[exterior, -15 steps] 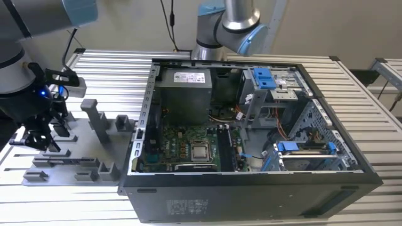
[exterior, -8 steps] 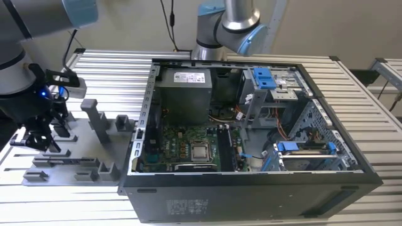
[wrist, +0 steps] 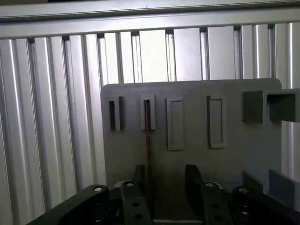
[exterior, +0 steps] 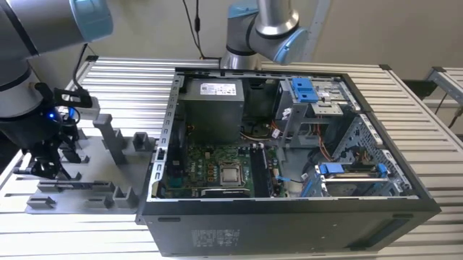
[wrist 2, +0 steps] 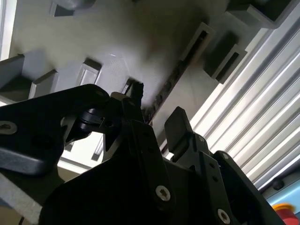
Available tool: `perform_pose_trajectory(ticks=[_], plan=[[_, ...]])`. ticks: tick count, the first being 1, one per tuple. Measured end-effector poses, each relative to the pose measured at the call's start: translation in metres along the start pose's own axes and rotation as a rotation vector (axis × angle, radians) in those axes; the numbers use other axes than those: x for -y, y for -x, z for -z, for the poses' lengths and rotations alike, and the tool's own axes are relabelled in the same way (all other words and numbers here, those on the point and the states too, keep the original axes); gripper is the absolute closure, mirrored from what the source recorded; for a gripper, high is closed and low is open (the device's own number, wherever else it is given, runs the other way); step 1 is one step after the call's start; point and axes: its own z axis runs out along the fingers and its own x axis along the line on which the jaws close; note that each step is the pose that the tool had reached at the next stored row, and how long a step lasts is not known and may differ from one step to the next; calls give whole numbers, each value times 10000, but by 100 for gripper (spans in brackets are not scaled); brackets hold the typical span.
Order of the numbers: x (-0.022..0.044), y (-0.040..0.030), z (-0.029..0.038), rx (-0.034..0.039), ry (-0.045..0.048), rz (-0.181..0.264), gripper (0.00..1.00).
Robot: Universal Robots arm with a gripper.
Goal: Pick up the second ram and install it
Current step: 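Pick up the second ram and move it above second insertion slot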
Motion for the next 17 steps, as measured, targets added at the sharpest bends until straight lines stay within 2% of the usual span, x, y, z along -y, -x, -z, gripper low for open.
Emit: perform_pose_trajectory(ticks=[8, 14, 17], plan=[[-4, -98, -144, 0, 10, 10, 52], [-11, -124, -246, 0, 4, 178, 52], [-14, -127, -282, -3, 4, 407, 52]])
